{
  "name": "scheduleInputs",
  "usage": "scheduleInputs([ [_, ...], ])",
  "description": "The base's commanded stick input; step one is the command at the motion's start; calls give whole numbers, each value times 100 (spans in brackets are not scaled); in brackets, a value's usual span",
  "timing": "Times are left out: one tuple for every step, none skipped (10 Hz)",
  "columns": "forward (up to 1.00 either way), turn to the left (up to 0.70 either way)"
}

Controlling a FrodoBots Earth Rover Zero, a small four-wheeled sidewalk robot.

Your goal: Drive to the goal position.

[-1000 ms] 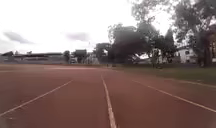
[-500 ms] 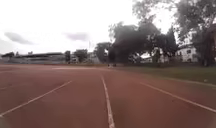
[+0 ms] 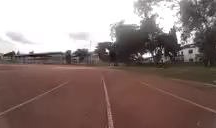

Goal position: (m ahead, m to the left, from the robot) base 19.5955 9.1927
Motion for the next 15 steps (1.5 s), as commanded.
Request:
scheduleInputs([
  [70,0],
  [70,0],
  [70,5],
  [70,23],
  [70,35],
  [70,35],
  [70,26],
  [70,14],
  [70,9],
  [70,5],
  [70,2],
  [70,0],
  [70,0],
  [70,0],
  [70,0],
])
